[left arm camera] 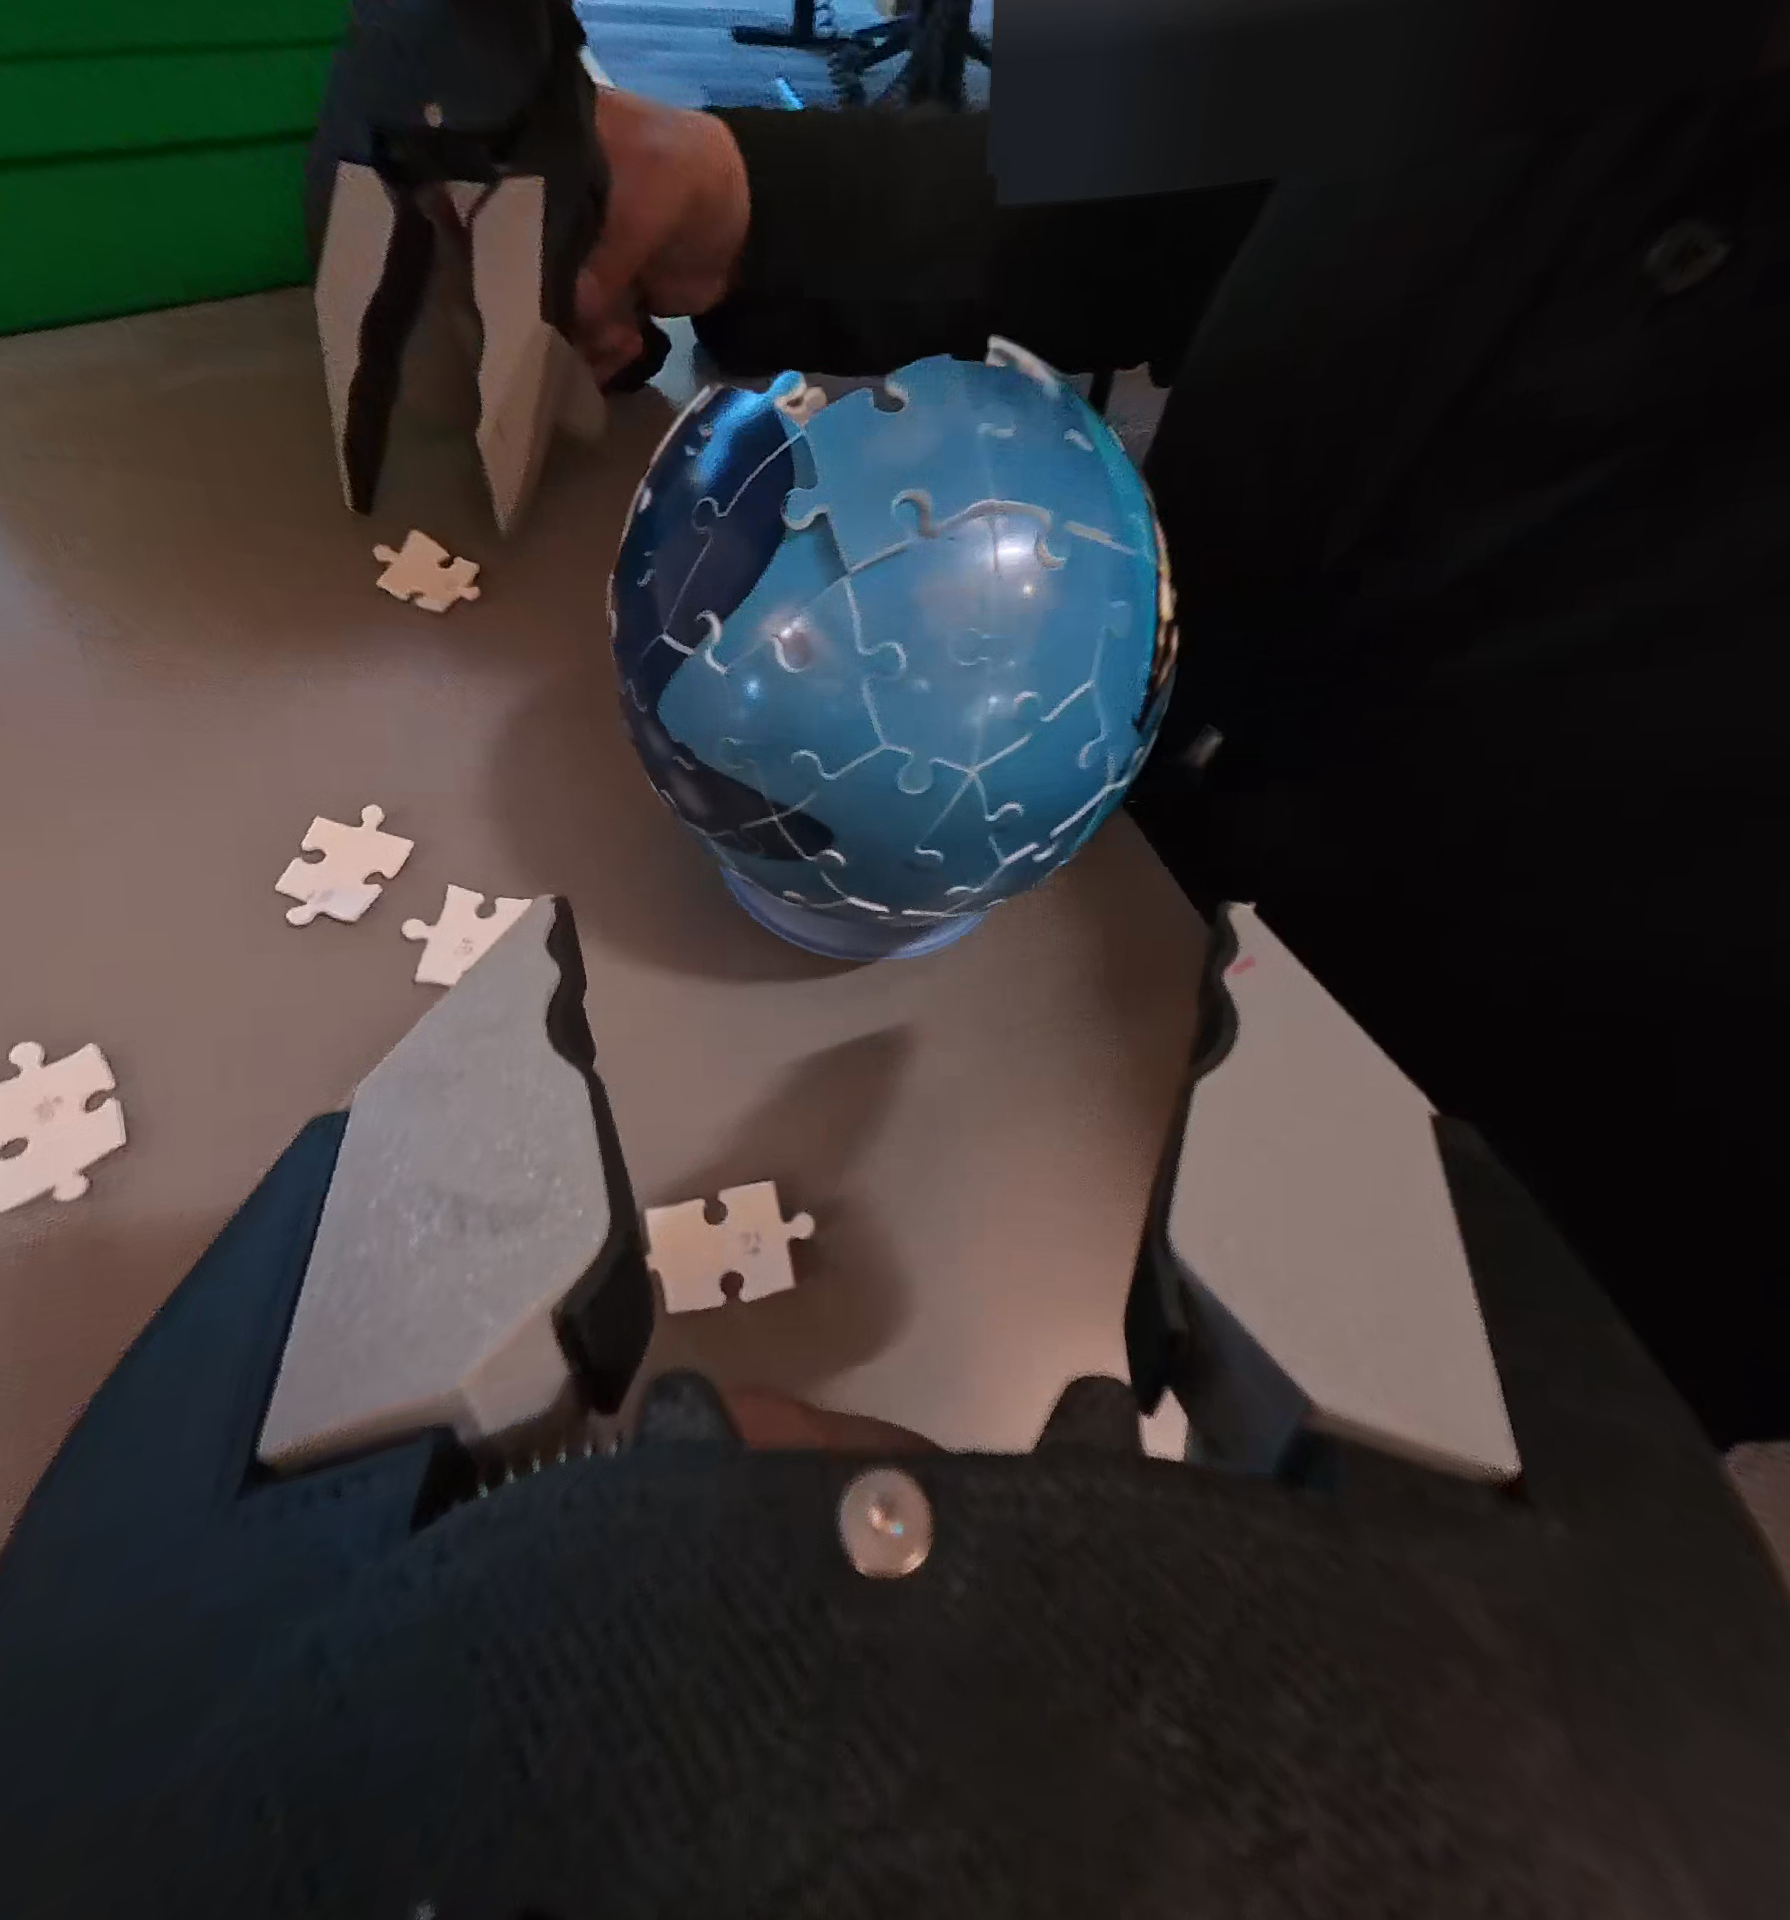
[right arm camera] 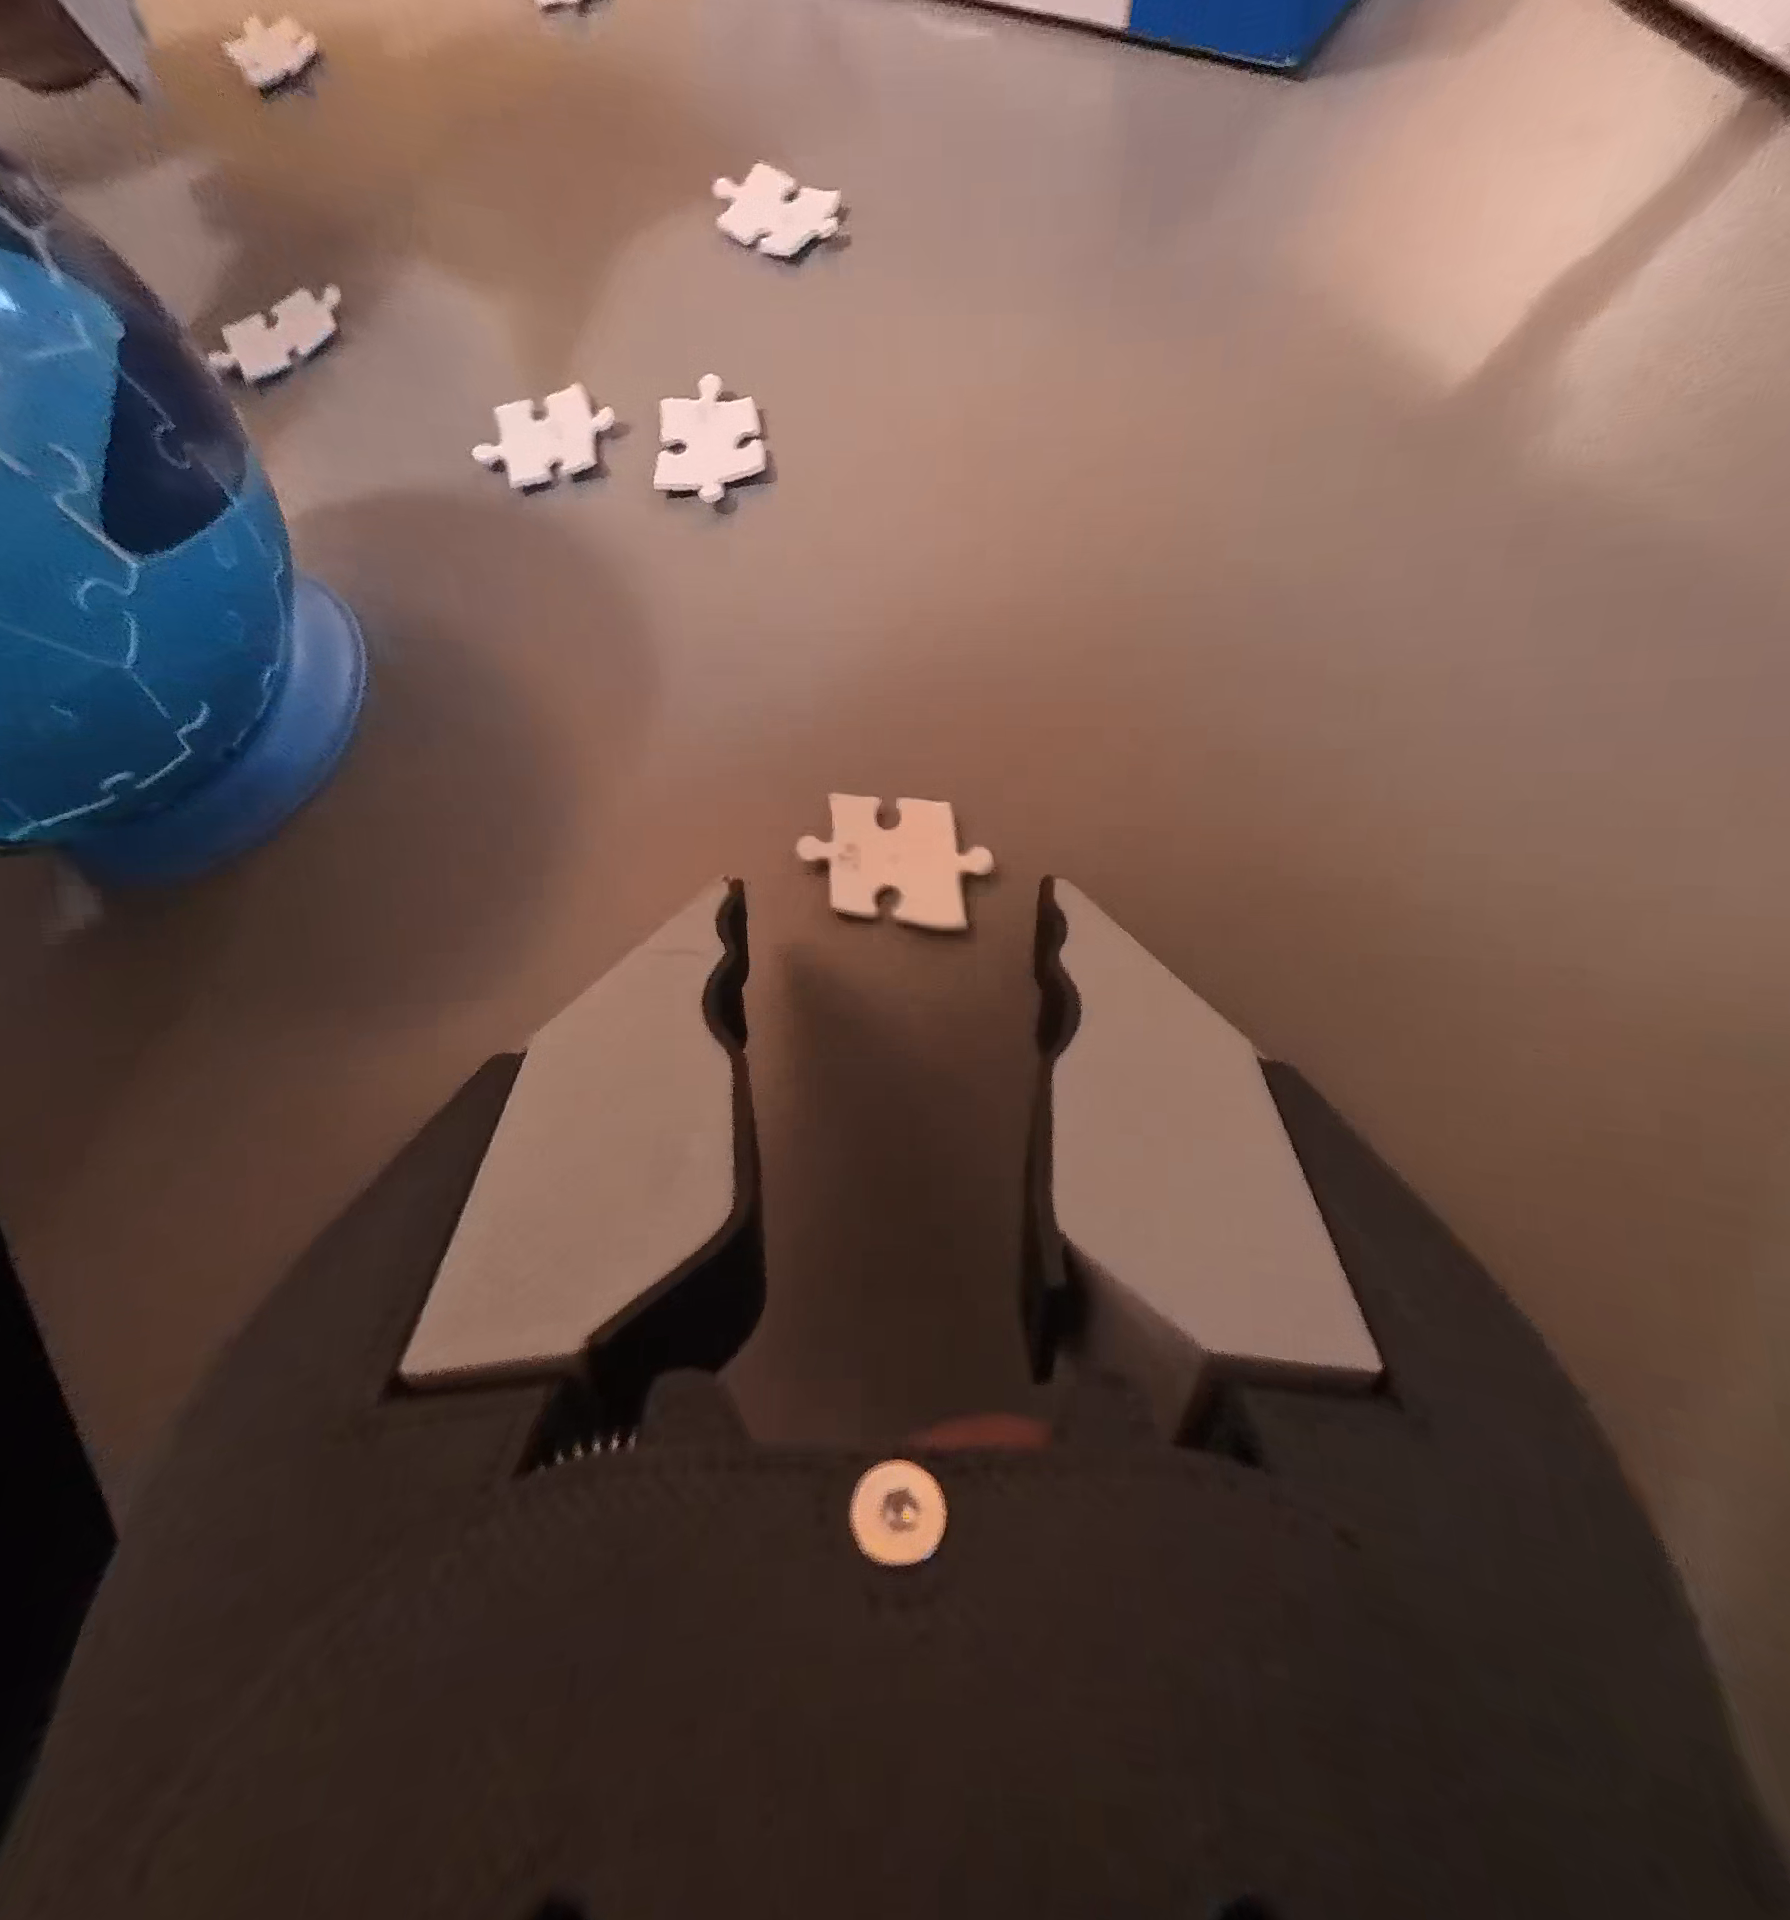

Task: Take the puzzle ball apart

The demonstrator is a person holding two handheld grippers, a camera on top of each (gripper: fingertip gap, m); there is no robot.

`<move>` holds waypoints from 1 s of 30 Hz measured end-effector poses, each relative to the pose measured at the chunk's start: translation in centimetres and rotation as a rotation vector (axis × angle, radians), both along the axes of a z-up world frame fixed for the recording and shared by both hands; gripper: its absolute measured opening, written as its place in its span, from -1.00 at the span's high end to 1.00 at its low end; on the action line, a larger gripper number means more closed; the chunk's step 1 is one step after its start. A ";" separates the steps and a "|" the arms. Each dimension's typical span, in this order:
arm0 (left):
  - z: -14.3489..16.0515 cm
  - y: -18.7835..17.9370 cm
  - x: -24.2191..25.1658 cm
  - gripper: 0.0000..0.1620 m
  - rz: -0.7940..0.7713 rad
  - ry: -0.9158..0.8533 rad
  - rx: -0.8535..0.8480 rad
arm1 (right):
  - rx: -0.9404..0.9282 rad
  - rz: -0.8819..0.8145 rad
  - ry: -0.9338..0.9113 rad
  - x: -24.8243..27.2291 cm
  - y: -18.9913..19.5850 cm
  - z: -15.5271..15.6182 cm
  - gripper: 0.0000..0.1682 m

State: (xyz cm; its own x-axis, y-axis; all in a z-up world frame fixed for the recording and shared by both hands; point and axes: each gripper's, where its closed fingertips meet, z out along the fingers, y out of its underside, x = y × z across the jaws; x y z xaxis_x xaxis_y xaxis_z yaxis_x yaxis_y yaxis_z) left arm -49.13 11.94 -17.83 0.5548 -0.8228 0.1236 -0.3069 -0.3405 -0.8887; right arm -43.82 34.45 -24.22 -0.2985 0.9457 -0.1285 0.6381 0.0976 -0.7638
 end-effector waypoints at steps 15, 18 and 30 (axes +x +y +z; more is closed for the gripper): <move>6.0 -1.2 0.8 -0.22 0.338 0.202 0.232 | 0.055 0.013 0.083 -0.4 -2.5 4.1 0.65; 9.6 0.5 1.8 0.11 0.378 0.342 0.414 | -0.100 0.049 0.147 0.0 -5.1 8.7 0.65; 9.5 7.4 7.4 0.41 0.266 0.942 0.652 | -0.397 0.291 0.219 2.6 -14.6 17.5 0.65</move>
